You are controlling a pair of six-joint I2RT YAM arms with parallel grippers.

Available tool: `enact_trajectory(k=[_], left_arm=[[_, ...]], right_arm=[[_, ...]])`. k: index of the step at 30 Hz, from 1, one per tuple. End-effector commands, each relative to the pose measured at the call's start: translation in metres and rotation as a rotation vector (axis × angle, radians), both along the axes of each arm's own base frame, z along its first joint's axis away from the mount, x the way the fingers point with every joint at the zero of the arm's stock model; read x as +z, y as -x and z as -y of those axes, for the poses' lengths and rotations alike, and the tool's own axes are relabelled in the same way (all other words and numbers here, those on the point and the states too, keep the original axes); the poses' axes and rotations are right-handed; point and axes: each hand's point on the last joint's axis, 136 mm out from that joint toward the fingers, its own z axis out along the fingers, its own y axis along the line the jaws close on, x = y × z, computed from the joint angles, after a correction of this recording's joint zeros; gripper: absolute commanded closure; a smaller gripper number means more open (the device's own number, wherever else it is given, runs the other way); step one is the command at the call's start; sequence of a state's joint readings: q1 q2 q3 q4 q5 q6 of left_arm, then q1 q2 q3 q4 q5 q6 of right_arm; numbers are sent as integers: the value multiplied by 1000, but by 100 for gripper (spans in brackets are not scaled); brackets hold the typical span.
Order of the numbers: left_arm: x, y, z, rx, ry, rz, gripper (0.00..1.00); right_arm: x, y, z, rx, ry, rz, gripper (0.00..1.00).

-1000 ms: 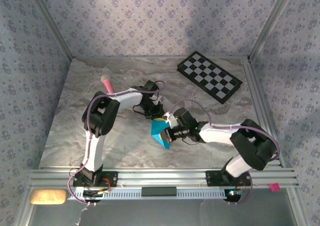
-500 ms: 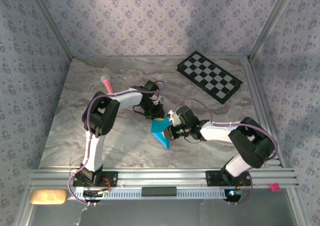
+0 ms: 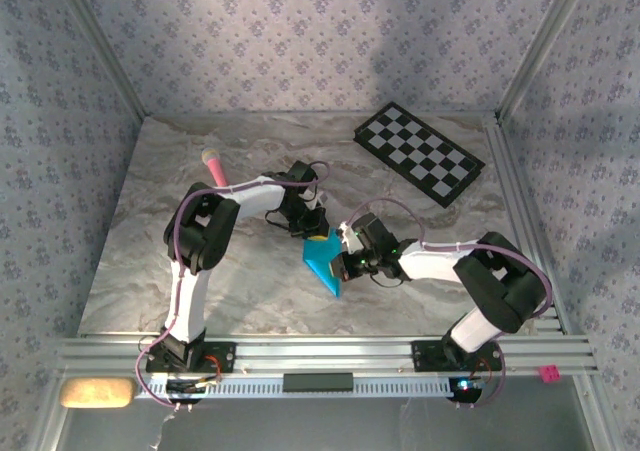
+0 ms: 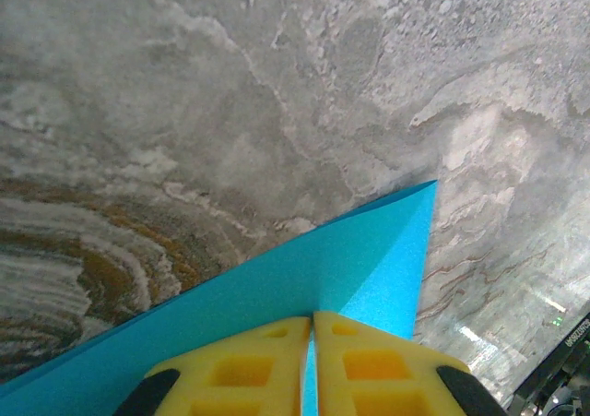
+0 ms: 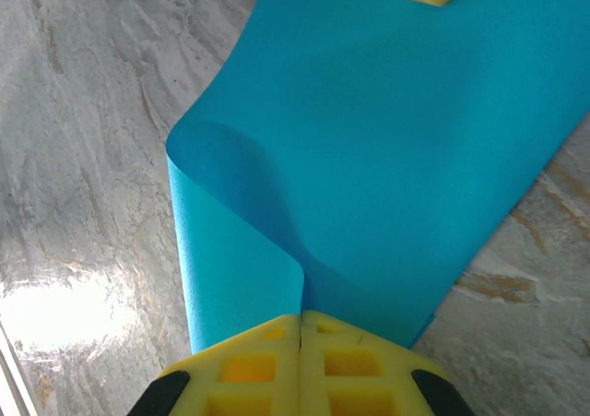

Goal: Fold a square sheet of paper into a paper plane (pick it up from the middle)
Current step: Third fold the triangle at the center of the table.

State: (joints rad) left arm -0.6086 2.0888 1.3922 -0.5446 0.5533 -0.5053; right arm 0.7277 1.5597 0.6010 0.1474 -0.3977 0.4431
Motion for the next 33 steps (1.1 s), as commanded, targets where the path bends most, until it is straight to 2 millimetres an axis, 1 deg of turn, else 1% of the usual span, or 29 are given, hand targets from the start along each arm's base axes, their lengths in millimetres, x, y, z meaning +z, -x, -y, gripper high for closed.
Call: enact_trajectory(k=[1, 13, 21, 33], left_arm=[[-21, 10, -17, -1, -91, -25, 86], [-21, 12, -17, 4, -84, -28, 87], [-21, 13, -18, 9, -82, -25, 87], [-21, 13, -17, 8, -81, -27, 87]], right_arm=[[7, -8, 1, -3, 21, 31, 99], [9, -13, 2, -20, 31, 30, 99], [5, -15, 1, -23, 40, 21, 99], [3, -11, 4, -28, 59, 7, 99]])
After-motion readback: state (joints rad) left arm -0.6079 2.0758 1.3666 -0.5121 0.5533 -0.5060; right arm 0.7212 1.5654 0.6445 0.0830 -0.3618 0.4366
